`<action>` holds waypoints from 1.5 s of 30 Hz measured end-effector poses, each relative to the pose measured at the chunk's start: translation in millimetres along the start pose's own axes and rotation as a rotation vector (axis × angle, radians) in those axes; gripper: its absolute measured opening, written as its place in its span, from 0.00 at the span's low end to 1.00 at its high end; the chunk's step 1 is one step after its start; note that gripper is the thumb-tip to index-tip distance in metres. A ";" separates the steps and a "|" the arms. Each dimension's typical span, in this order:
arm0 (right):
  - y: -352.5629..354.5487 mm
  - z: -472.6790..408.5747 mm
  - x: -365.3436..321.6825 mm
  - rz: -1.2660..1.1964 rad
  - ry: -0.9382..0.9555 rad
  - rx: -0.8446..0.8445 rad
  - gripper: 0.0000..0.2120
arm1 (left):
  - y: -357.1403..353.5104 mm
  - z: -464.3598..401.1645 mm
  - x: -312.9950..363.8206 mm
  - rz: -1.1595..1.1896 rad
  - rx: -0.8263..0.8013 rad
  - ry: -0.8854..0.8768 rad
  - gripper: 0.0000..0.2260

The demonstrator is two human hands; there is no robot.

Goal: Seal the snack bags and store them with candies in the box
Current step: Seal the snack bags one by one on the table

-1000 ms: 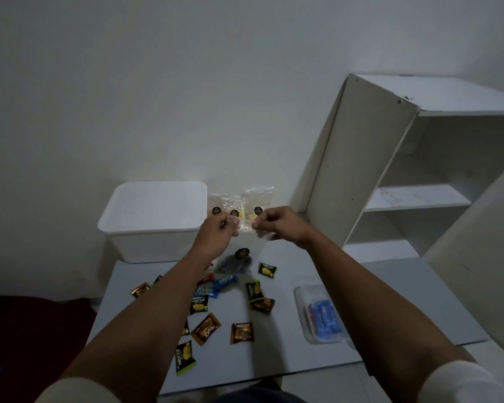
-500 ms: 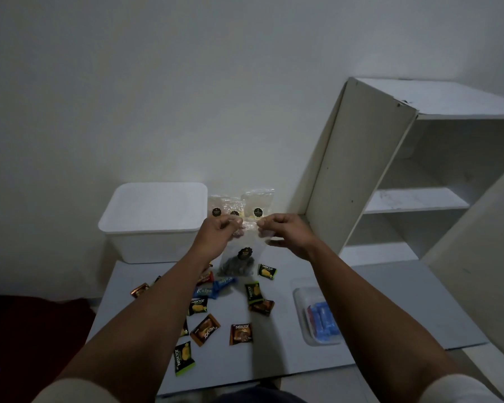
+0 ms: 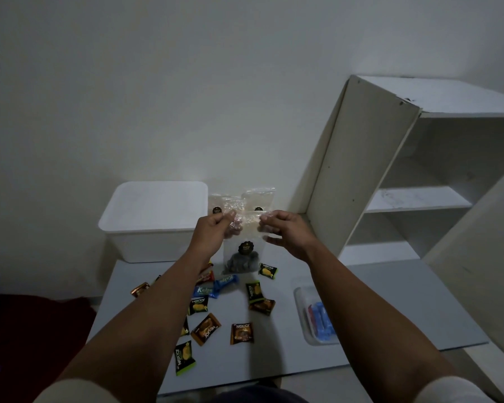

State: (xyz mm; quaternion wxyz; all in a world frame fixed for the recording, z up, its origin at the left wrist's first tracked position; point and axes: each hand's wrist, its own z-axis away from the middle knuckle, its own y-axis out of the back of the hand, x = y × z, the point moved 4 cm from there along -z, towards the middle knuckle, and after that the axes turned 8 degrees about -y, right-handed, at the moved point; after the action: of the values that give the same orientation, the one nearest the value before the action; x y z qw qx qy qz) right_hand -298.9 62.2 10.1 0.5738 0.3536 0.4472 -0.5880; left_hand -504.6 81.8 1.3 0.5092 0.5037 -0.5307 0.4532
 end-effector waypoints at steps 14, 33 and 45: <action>-11.0 3.0 -0.1 0.079 0.053 0.029 0.07 | -3.2 0.5 2.5 -0.033 0.050 -0.001 0.06; 4.7 1.3 -2.5 0.152 0.084 0.097 0.06 | -22.1 3.4 8.1 -0.198 -0.123 -0.112 0.10; 3.1 -4.6 -11.7 0.464 0.100 0.035 0.10 | -24.6 5.3 7.2 -0.251 -0.119 -0.149 0.10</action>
State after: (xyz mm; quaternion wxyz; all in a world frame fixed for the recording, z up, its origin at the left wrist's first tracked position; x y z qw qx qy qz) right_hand -295.3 70.8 19.0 0.6646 0.4855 0.3715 -0.4297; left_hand -480.3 74.0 7.3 0.5500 0.5672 -0.5257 0.3154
